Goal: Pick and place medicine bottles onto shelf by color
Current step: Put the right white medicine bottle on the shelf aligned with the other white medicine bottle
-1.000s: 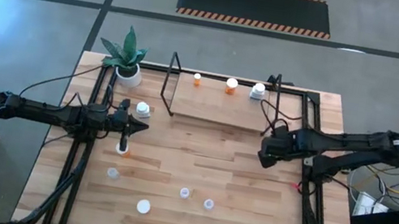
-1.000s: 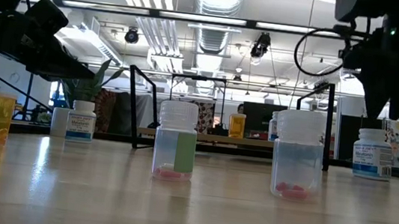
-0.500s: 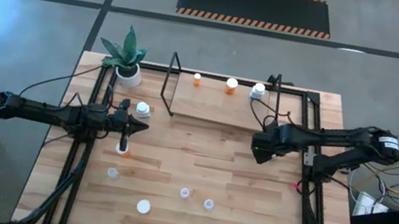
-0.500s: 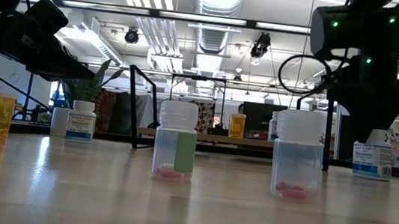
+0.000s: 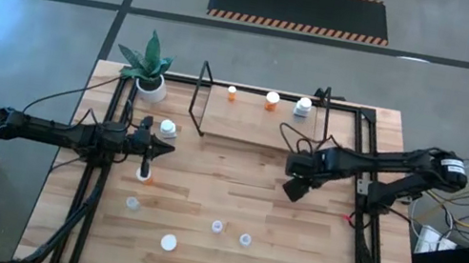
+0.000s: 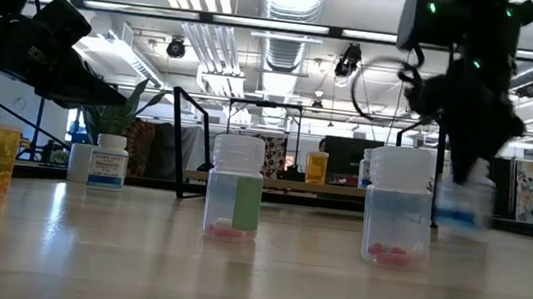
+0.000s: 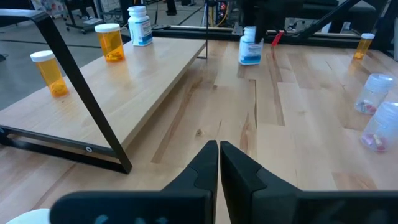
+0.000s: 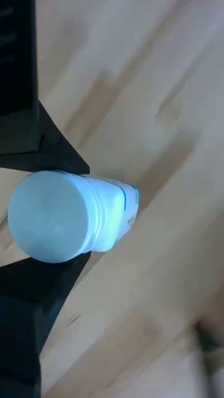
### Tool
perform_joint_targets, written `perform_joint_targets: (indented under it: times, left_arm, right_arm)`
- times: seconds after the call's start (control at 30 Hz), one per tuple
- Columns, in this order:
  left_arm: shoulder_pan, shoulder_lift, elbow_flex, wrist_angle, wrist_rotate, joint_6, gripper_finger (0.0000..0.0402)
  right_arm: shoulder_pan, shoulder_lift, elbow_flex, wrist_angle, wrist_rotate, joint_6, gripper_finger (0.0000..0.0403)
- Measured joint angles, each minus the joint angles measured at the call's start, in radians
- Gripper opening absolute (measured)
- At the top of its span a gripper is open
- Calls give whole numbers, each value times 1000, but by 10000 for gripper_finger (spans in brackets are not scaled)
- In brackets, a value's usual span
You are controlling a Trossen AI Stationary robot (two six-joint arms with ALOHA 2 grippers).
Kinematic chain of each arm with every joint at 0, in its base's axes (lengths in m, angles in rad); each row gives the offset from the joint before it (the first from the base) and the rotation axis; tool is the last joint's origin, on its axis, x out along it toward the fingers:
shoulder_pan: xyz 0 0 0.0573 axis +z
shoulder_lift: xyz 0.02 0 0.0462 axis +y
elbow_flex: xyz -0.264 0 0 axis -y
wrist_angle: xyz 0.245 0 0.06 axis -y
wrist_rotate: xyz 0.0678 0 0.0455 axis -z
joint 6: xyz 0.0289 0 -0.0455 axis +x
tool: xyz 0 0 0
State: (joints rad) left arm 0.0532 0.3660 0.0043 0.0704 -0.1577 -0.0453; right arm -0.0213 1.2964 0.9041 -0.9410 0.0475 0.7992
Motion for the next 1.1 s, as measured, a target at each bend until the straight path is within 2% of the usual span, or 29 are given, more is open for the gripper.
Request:
perform_joint_targets:
  times: [0.2,0.4,0.53,0.7,0.93,1.1]
  left_arm:
    - [0,0,0,0,0,0,0]
    - [0,0,0,0,0,0,0]
    - [0,0,0,0,0,0,0]
    - [0,0,0,0,0,0,0]
    - [0,0,0,0,0,0,0]
    - [0,0,0,0,0,0,0]
  right_arm:
    - [3,78,211,25,32,-202,174]
    - [-87,239,489,-137,114,-576,167]
    - [-186,354,611,-264,145,-873,167]
    - [-308,422,634,-312,147,-1135,168]
    - [-457,414,630,-295,143,-1277,168]
    - [-525,420,630,-275,71,-1343,168]
